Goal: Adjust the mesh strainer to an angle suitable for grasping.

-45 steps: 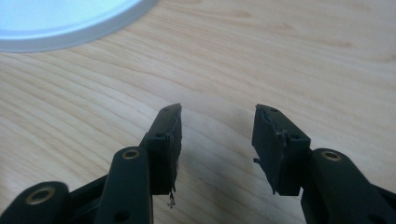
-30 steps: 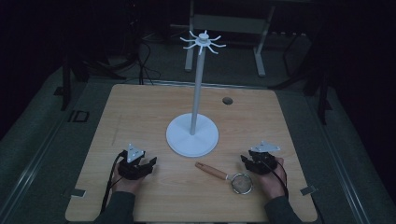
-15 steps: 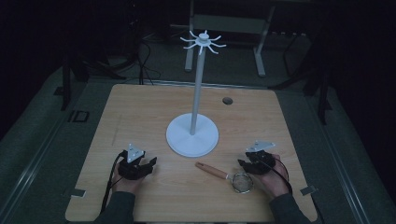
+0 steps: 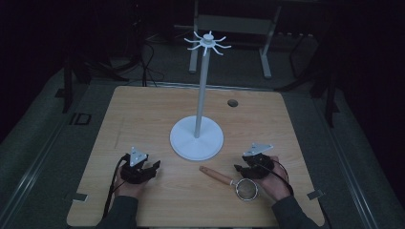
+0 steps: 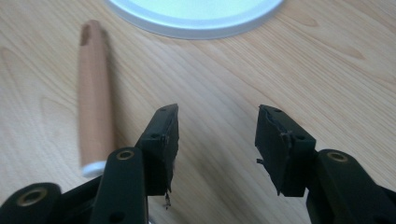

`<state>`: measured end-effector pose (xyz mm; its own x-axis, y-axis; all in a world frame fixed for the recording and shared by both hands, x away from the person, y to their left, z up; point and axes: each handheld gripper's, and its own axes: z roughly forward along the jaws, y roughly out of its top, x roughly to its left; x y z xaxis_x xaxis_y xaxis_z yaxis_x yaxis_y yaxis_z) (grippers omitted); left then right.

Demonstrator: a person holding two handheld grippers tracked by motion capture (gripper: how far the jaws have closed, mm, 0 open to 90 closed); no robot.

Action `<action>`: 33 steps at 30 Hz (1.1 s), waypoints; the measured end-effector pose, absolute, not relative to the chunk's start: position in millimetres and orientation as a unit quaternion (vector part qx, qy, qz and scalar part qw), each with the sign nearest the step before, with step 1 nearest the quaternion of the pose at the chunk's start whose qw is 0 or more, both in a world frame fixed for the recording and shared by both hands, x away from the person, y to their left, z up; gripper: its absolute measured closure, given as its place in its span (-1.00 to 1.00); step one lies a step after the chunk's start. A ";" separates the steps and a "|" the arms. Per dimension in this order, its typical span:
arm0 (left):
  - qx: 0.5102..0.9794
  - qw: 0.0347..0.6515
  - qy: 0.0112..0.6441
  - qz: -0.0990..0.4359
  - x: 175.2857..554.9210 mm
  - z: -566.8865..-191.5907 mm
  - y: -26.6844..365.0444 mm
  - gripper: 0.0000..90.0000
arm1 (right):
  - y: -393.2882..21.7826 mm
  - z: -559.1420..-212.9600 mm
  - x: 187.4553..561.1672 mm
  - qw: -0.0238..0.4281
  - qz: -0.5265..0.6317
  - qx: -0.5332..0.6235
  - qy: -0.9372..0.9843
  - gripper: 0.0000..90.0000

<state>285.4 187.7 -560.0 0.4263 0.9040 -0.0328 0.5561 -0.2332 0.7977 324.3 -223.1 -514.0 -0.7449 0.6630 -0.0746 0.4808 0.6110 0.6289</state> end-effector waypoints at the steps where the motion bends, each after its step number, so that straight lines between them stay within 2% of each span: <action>1: 0.752 0.384 0.486 0.226 285.4 -560.0 187.7 -0.03 | -221.0 -514.1 323.5 0.150 0.300 0.319 0.886 0.09; 33: 0.754 0.379 0.487 0.227 286.4 -561.2 187.2 -0.04 | -185.6 -511.8 304.0 0.119 0.298 0.235 0.917 0.00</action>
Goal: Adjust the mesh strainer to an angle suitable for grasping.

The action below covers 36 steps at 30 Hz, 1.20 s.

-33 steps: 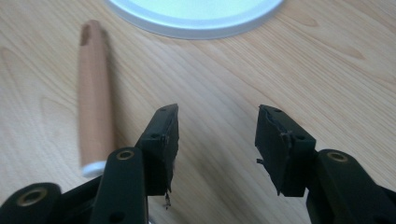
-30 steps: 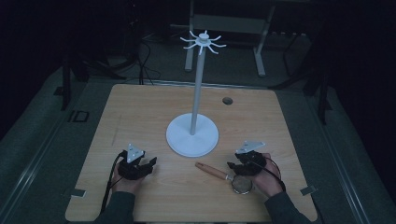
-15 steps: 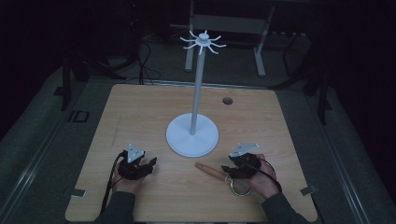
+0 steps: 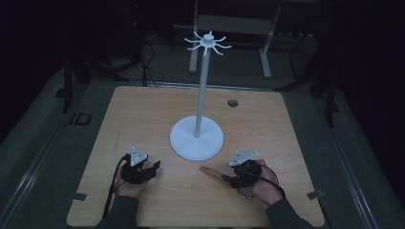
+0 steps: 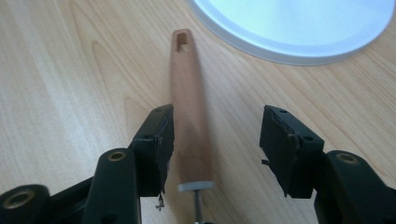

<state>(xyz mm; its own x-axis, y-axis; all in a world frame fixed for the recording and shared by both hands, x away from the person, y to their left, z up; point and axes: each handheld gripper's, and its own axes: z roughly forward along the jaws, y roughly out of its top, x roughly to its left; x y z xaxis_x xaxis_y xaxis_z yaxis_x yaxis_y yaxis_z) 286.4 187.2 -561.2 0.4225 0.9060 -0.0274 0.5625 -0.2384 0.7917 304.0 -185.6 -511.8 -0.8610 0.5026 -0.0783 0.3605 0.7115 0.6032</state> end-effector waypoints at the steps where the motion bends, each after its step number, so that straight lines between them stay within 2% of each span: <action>1: 0.753 0.379 0.488 0.226 286.4 -561.2 187.1 -0.04 | -185.2 -512.0 303.5 0.117 0.297 0.232 0.919 0.04; 8: 0.753 0.378 0.488 0.227 286.4 -561.0 187.5 -0.04 | -182.3 -519.3 303.5 0.101 0.280 0.218 0.929 0.13; 19: 0.752 0.379 0.490 0.227 286.1 -560.5 188.2 -0.04 | -178.3 -529.3 312.5 0.100 0.245 0.223 0.938 0.48; 36: 0.751 0.379 0.491 0.226 286.5 -561.0 188.0 -0.04 | -179.5 -528.1 323.2 0.083 0.176 0.223 0.955 0.42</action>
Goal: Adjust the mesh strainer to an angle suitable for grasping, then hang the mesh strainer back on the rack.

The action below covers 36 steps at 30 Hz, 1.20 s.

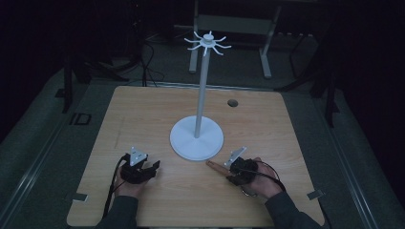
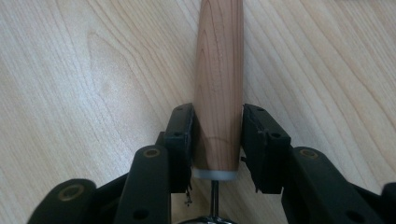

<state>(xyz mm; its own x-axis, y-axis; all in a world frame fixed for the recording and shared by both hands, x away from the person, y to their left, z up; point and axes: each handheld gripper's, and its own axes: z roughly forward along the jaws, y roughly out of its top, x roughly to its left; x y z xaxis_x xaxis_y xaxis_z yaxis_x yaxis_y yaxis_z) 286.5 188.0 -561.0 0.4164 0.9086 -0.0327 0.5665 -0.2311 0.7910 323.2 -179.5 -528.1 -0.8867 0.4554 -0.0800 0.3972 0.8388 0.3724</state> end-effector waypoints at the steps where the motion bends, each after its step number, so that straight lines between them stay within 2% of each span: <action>1: 0.752 0.379 0.491 0.225 286.5 -560.9 187.9 -0.04 | -179.8 -528.0 323.6 0.082 0.174 0.224 0.955 0.41; 10: 0.752 0.378 0.490 0.225 286.4 -560.8 187.8 -0.04 | -184.1 -526.6 326.4 0.062 0.160 0.233 0.957 0.38; 14: 0.752 0.379 0.490 0.225 286.6 -561.2 187.7 -0.04 | -185.8 -526.3 327.8 0.047 0.157 0.240 0.957 0.43; 19: 0.753 0.378 0.490 0.224 286.8 -561.4 187.6 -0.04 | -185.6 -525.4 328.9 0.047 0.150 0.242 0.957 0.54; 36: 0.754 0.378 0.490 0.223 287.4 -561.8 187.2 -0.04 | -187.0 -524.6 327.7 0.046 0.179 0.239 0.953 0.54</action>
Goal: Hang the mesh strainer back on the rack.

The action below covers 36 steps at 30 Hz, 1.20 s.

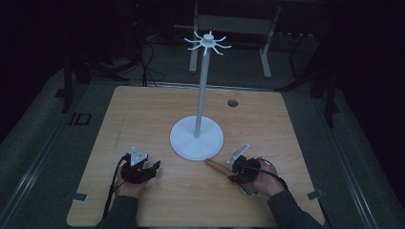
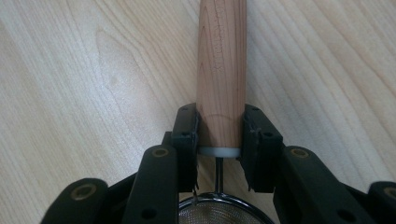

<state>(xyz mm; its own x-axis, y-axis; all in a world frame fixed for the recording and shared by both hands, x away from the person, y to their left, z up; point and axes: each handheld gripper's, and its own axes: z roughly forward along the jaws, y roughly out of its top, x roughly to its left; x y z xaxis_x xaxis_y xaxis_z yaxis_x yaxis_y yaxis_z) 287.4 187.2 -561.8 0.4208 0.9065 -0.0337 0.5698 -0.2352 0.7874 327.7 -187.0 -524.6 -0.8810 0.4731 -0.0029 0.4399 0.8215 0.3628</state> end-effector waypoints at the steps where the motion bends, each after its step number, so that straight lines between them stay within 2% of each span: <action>1: 0.754 0.377 0.490 0.223 287.4 -561.9 187.1 -0.04 | -187.1 -524.3 327.9 0.047 0.181 0.240 0.953 0.54; 23: 0.752 0.379 0.489 0.226 287.0 -561.4 187.4 -0.04 | -184.4 -516.4 328.4 0.070 0.220 0.245 0.942 0.55; 36: 0.752 0.379 0.489 0.226 286.9 -561.2 187.4 -0.04 | -187.9 -503.3 333.7 0.104 0.275 0.276 0.915 0.55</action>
<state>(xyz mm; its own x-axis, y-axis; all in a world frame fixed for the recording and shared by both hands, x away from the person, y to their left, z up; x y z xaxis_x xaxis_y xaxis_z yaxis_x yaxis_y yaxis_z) 286.9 187.4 -561.2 0.4193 0.9073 -0.0308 0.5641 -0.2338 0.7919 333.7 -187.9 -503.3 -0.8262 0.5620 -0.0389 0.4474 0.6965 0.5610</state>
